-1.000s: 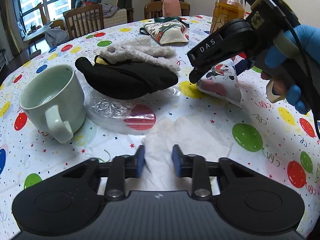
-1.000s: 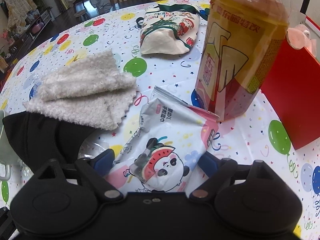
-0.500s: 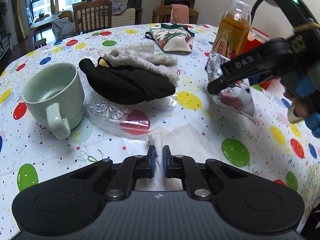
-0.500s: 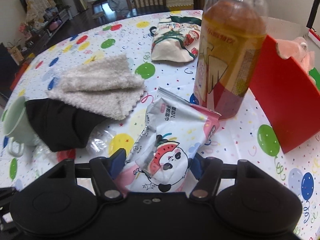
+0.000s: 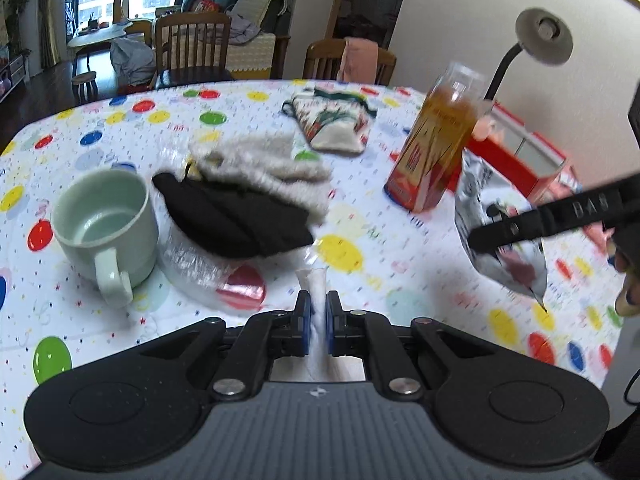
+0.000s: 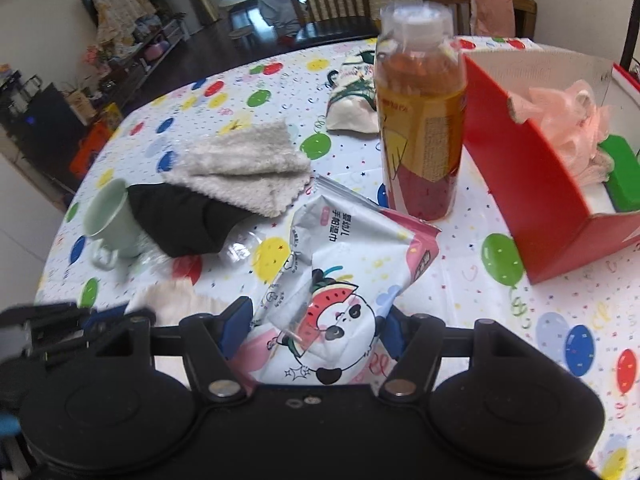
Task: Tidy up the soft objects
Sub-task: 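Carry the snack bag into the shoebox with the right tool and release it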
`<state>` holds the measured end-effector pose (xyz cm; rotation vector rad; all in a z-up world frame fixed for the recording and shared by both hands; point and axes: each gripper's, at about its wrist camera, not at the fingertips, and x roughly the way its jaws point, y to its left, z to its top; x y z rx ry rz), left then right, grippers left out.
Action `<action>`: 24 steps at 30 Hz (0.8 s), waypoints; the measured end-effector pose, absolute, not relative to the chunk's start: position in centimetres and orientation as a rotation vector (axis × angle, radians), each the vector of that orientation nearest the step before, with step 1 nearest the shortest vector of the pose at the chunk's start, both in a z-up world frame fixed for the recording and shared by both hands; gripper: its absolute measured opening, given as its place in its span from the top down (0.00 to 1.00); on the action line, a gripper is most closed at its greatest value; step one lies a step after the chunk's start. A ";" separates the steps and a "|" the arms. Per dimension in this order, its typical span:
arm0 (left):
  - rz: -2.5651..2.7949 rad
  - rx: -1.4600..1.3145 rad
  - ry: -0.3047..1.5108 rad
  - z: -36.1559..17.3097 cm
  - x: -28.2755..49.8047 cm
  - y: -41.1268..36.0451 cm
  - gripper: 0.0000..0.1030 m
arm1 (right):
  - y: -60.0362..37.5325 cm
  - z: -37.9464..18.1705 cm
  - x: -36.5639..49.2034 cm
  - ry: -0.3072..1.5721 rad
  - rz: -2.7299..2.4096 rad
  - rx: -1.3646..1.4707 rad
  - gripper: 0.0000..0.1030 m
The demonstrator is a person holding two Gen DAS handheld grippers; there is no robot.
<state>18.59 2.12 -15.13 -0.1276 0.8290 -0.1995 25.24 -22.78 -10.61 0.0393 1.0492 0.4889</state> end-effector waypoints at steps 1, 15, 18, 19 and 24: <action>-0.202 -0.134 0.822 -14.6 18.6 2.0 0.93 | -23.2 -10.1 25.1 1.045 0.496 0.037 0.37; -0.294 -0.138 0.700 -6.7 19.8 -3.6 0.93 | -29.9 -3.6 25.7 0.973 0.526 0.014 0.37; -0.327 -0.113 0.669 -5.0 20.4 -5.6 0.93 | -31.6 -2.6 26.6 0.952 0.518 0.000 0.37; -0.336 -0.108 0.663 -4.6 20.7 -6.3 0.93 | -32.3 -2.3 26.9 0.946 0.515 -0.002 0.37; -0.380 -0.104 0.643 -2.6 22.4 -9.5 0.93 | -35.6 -1.3 28.6 0.925 0.493 -0.004 0.37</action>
